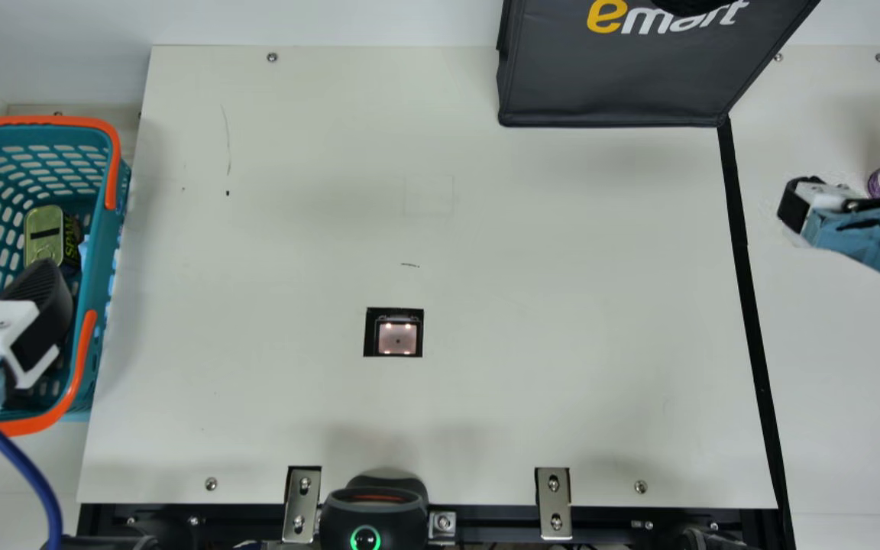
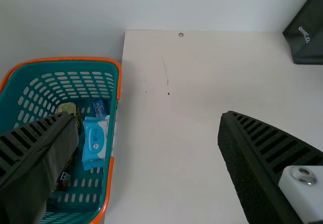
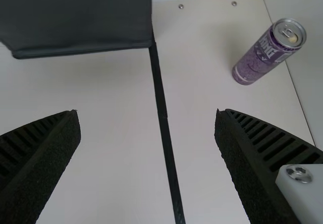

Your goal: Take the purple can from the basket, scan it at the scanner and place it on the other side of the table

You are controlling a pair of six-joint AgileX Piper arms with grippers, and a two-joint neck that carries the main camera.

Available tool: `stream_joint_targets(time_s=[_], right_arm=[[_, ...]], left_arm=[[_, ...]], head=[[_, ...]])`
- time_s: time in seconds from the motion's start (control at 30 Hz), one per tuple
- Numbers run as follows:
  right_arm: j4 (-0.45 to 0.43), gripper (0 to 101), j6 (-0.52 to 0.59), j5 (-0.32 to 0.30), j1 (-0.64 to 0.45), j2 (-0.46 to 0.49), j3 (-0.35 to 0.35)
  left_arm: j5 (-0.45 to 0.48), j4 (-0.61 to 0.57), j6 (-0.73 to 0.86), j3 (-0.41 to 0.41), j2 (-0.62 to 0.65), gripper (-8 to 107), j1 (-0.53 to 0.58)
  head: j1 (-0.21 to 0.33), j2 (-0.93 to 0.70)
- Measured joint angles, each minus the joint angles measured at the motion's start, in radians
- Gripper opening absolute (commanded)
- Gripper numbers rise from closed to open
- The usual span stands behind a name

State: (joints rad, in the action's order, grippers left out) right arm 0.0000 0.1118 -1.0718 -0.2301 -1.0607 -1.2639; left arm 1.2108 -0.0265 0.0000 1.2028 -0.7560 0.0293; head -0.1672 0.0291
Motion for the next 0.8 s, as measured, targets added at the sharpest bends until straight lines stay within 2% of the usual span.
stream_joint_targets(time_s=[0.57,0.8], right_arm=[[-0.012,95,-0.112,-0.141,0.231,0.300,0.046],[-0.015,95,-0.112,-0.150,0.243,0.323,0.046]], left_arm=[[0.000,0.000,0.000,0.000,0.000,90,0.000],[0.000,0.000,0.000,0.000,0.000,90,0.000]], head=[[0.000,0.000],[0.000,0.002]])
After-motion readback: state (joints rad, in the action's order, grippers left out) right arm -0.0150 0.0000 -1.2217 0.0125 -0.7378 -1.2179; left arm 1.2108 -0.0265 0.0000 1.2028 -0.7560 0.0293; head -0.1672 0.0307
